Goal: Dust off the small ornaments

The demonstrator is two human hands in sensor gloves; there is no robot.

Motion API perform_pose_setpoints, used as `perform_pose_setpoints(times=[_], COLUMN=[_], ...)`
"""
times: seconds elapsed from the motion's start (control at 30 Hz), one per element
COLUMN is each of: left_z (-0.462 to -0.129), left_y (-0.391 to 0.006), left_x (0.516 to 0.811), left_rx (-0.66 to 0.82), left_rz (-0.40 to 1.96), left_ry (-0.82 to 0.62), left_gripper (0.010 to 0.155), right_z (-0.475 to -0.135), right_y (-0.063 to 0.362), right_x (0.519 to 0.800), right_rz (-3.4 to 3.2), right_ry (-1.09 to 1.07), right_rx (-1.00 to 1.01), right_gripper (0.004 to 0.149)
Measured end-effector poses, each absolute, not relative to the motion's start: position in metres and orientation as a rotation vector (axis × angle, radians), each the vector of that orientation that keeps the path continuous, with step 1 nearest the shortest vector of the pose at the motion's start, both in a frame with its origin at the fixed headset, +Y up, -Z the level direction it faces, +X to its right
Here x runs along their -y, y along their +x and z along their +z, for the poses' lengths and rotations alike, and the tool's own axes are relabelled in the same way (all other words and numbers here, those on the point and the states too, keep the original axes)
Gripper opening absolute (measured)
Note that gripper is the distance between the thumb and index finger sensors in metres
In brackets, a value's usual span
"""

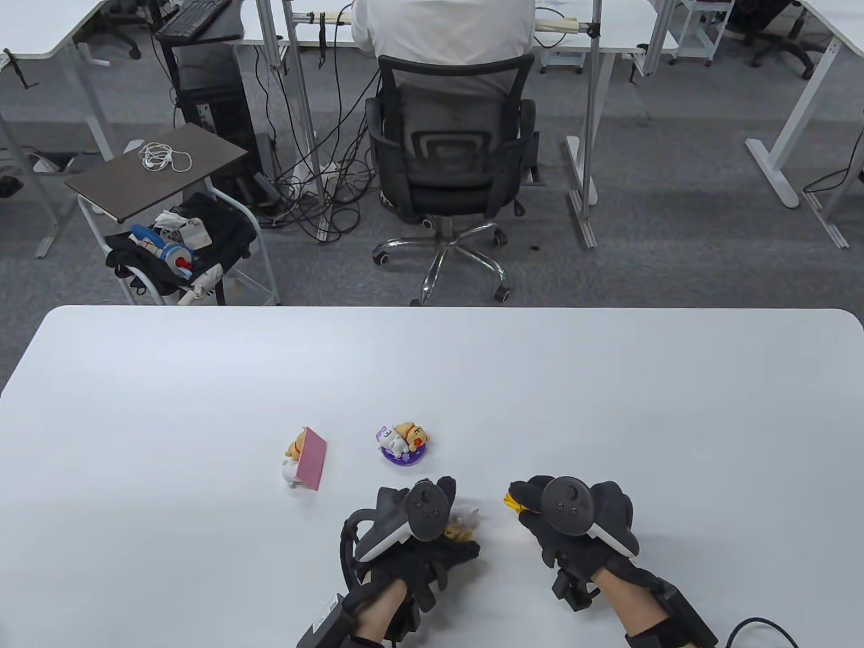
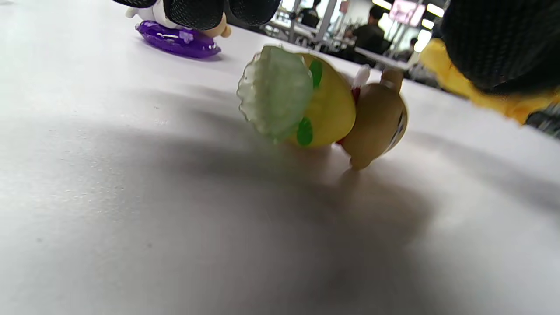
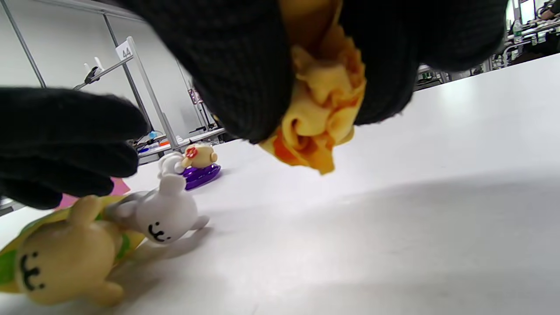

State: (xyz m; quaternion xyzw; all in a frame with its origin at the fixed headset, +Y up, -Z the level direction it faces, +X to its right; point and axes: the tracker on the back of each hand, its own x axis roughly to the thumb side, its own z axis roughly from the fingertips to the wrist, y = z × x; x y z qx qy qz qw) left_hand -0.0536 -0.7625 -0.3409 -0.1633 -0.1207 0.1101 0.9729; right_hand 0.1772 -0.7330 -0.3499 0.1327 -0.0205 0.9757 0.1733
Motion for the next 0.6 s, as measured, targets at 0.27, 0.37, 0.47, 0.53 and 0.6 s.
perform_pose_setpoints(times=[0.27, 0.37, 0.47, 0.53, 0.6], left_z=[-0.349, -0.348, -0.347, -0.348, -0.35], left_y=[-0.038, -0.034, -0.032, -0.035, -0.047], left_x=[0.781, 0.786, 0.785, 0.782, 0.773], left_rx=[0.254, 0.277, 0.299, 0.305, 0.286], left_rz=[0.156, 0.16, 0.144, 0.142, 0.231], left_ry=[-0.412, -0.408, -0.376, -0.325, -0.251], left_gripper=[0.102, 0.099, 0.097, 0.098, 0.099], right_z=[-0.351, -0.351, -0.35, -0.349, -0.347], right_y=[0.184, 0.18, 0.176, 0.175, 0.175], right_x=[0.73, 0.729, 0.728, 0.728, 0.726], right_rz=[2.719, 2.714, 2.71, 2.704, 2.685], right_ry=[0.36, 0.38, 0.397, 0.402, 0.404], right_rx=[0.056, 0.061, 0.06, 0.059, 0.071], right_gripper=[0.05, 0.051, 0.057, 0.06, 0.061])
